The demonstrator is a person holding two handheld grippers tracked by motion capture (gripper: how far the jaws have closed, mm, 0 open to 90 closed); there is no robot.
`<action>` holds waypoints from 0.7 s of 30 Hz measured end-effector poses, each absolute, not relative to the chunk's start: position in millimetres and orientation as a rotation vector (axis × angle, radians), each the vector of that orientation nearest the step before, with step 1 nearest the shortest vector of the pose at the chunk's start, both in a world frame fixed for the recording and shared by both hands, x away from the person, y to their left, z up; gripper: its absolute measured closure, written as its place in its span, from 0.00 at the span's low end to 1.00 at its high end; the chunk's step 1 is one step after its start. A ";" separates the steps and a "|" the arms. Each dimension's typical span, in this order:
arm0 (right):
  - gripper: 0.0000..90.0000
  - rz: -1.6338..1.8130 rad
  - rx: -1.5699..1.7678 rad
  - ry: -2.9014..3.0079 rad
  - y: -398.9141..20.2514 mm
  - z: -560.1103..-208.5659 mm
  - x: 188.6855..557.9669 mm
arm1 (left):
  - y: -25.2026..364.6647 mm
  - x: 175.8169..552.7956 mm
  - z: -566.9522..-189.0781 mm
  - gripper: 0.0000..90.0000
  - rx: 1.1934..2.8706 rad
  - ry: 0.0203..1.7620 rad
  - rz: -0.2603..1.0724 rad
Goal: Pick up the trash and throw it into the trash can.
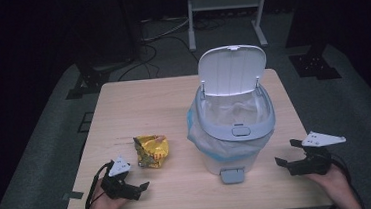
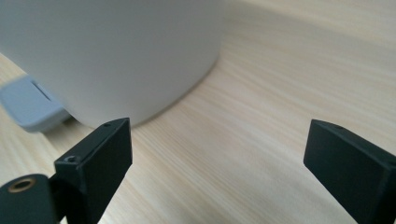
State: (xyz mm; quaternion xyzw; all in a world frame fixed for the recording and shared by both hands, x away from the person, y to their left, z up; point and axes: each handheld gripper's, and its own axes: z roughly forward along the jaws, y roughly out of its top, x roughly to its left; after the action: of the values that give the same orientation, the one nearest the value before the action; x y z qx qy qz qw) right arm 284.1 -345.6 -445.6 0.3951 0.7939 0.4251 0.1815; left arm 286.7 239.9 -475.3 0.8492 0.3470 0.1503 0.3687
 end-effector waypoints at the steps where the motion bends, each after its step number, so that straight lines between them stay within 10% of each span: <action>1: 0.08 1.191 1.124 2.244 -345.7 -448.8 284.9 | 239.9 286.3 -474.8 0.00 2.178 0.892 0.384; 21: 0.02 0.964 1.156 2.315 -341.6 -487.2 294.5 | 239.1 285.2 -449.5 0.00 2.117 0.862 0.429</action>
State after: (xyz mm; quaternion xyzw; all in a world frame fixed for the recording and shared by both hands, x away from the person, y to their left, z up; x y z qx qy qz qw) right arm 294.5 -341.6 -487.2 0.4110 0.8233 0.3428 0.1891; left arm 285.2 239.1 -449.5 0.8355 0.3402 0.1692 0.3969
